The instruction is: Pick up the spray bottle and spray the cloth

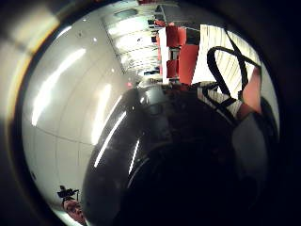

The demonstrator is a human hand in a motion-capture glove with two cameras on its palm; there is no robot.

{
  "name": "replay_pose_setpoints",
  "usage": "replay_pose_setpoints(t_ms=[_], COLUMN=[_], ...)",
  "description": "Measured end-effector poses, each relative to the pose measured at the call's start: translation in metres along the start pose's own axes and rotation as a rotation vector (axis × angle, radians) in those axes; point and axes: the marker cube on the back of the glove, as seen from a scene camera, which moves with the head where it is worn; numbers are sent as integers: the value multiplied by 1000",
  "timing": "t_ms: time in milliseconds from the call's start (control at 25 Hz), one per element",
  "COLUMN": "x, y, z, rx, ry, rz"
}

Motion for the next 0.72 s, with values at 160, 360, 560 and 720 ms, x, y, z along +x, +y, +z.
replay_pose_setpoints(t_ms=[160, 360, 560, 720], x=[-4, -6, -2, -2], y=[13, 31, 41, 42], z=[27, 60, 81, 83], rx=[-32, -76, -124, -155], ry=[2, 7, 6, 74], rz=[14, 69, 134, 153])
